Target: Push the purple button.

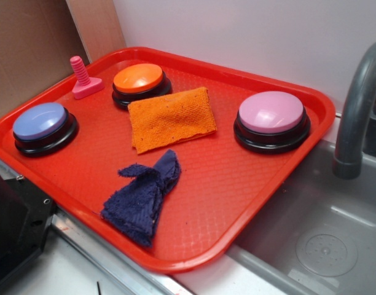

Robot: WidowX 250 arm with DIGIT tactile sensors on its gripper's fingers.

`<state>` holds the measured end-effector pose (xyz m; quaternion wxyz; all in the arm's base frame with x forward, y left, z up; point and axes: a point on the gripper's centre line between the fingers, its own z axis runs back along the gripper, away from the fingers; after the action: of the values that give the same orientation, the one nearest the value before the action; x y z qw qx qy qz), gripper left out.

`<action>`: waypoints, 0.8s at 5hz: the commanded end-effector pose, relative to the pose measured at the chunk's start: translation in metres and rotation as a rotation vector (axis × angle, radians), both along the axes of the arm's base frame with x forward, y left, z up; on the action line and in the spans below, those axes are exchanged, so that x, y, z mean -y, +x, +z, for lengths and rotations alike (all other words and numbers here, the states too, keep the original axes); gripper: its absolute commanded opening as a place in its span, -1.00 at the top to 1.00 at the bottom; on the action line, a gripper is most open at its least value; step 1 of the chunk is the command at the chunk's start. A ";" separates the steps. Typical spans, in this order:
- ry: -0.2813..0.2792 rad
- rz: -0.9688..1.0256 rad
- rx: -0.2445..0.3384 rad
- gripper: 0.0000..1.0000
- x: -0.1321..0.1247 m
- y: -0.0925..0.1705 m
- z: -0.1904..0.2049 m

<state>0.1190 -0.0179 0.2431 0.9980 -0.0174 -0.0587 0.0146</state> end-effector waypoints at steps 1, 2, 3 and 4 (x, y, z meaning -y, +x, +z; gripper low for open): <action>0.000 0.000 0.000 -1.00 0.000 0.000 0.000; 0.091 0.083 0.000 -1.00 -0.046 0.024 -0.016; 0.097 0.065 -0.023 -1.00 -0.085 0.033 -0.050; 0.105 0.013 -0.044 -1.00 -0.104 0.035 -0.082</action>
<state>0.1526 0.0814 0.1554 0.9992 0.0274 -0.0283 0.0069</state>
